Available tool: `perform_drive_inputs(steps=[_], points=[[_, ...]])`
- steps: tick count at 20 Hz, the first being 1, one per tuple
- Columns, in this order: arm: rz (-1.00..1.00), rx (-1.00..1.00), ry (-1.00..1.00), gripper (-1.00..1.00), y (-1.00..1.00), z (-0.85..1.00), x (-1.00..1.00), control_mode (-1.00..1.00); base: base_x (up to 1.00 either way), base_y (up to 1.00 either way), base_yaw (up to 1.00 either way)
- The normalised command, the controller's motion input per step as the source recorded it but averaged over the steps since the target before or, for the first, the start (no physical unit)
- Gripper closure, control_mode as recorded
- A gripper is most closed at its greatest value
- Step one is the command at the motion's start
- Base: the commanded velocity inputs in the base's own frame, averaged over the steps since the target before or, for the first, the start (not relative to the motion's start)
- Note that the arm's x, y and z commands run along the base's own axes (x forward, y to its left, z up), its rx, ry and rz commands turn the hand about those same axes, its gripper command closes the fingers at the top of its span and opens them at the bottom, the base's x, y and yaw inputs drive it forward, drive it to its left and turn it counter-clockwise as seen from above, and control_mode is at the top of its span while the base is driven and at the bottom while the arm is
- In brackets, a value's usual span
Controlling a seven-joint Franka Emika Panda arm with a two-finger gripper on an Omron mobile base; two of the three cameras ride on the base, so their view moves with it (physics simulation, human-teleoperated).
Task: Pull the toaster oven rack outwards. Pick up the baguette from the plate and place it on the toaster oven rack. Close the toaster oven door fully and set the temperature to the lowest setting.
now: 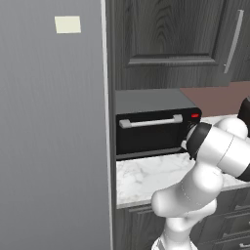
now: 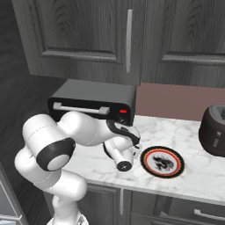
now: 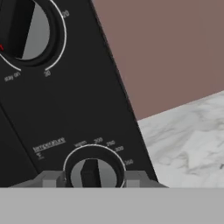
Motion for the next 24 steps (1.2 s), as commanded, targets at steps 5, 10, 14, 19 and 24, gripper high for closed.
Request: perform_drive_inputs(steps=[5, 10, 14, 19, 24], points=[[0.04, -0.11, 0.0, 1.0, -0.21, 0.0, 0.0, -1.0, 0.0, 0.0, 0.0], [0.02, -0.09, 0.0, 1.0, -0.18, 0.0, 0.0, -1.0, 0.0, 0.0, 0.0], [0.02, -0.11, 0.0, 1.0, -0.16, -0.06, 0.0, -1.0, 0.0, 0.0, 0.0], [0.02, -0.12, -0.03, 1.0, -0.11, -0.08, 0.0, -1.0, 0.0, 0.0, 0.0], [0.01, -0.12, -0.03, 1.0, -0.14, -0.15, 0.0, -1.0, 0.0, 0.0, 0.0]])
